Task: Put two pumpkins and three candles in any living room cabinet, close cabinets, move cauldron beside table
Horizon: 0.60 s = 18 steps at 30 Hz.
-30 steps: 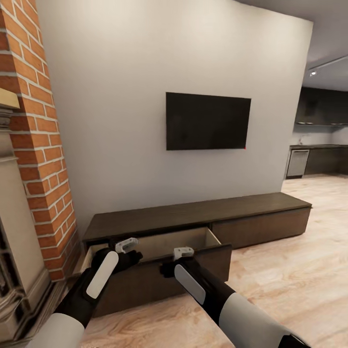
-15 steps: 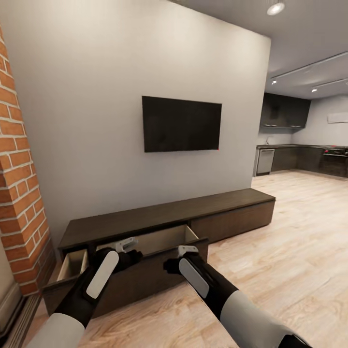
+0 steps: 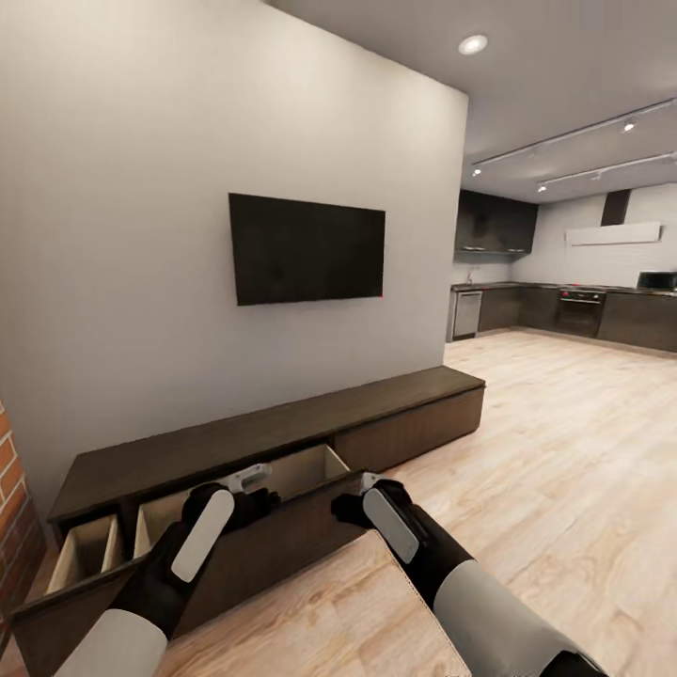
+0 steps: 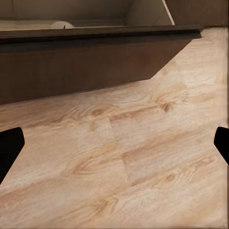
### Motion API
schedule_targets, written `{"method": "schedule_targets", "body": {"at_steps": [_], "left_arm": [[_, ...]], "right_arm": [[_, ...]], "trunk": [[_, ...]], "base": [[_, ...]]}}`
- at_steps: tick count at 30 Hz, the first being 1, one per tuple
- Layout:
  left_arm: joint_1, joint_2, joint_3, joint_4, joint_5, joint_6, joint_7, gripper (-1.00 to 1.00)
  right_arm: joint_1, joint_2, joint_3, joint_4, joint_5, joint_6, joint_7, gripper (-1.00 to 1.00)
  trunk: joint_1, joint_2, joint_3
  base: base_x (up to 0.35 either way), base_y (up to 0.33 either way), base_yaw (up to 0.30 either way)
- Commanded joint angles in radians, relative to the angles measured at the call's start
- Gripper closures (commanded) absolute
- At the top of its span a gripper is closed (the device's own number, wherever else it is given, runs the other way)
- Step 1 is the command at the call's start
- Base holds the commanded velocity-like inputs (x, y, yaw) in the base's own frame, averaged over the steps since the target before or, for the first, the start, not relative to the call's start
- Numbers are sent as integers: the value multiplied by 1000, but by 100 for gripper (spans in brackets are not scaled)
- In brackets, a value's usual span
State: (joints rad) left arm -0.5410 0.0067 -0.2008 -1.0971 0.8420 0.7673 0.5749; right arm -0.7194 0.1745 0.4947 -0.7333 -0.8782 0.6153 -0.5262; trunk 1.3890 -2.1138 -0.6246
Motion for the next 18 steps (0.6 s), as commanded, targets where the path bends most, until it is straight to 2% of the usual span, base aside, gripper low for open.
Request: {"method": "schedule_targets", "body": {"at_steps": [1, 4, 6, 8, 11, 14, 18], "left_arm": [[0, 0, -2, 0, 9, 2, 10, -100], [0, -1, -3, 3, 8, 8, 10, -100], [0, -2, -5, 5, 7, 14, 10, -100], [0, -2, -19, 6, 6, 16, 10, -100], [0, -2, -65, 7, 7, 17, 10, -100], [0, -4, -124, 28, 6, 17, 11, -100], [1, -11, -194, 105, 6, 9, 13, -100]], "right_arm": [[-1, -4, -17, -4, -10, 3, -11, -100], [2, -29, -97, -6, -9, 8, -16, -100], [4, -57, -155, 0, -4, 3, -18, -100], [17, -84, -184, 6, 1, -15, -19, -100], [88, -110, -199, 15, 3, -87, -18, -100], [176, -123, -204, 35, 4, -187, -13, -100], [208, -125, -203, 133, 8, -314, -6, -100]], "trunk": [[-4, 7, 2], [-16, 28, 13], [-23, 42, 20], [-31, 56, 27], [-42, 77, 38], [-54, 98, 49], [-69, 126, 63]], "base": [[0, 0, -289], [0, 0, -288], [0, 0, -289], [0, 0, -289], [0, 0, -289], [0, 0, -289], [0, 0, -289]]}}
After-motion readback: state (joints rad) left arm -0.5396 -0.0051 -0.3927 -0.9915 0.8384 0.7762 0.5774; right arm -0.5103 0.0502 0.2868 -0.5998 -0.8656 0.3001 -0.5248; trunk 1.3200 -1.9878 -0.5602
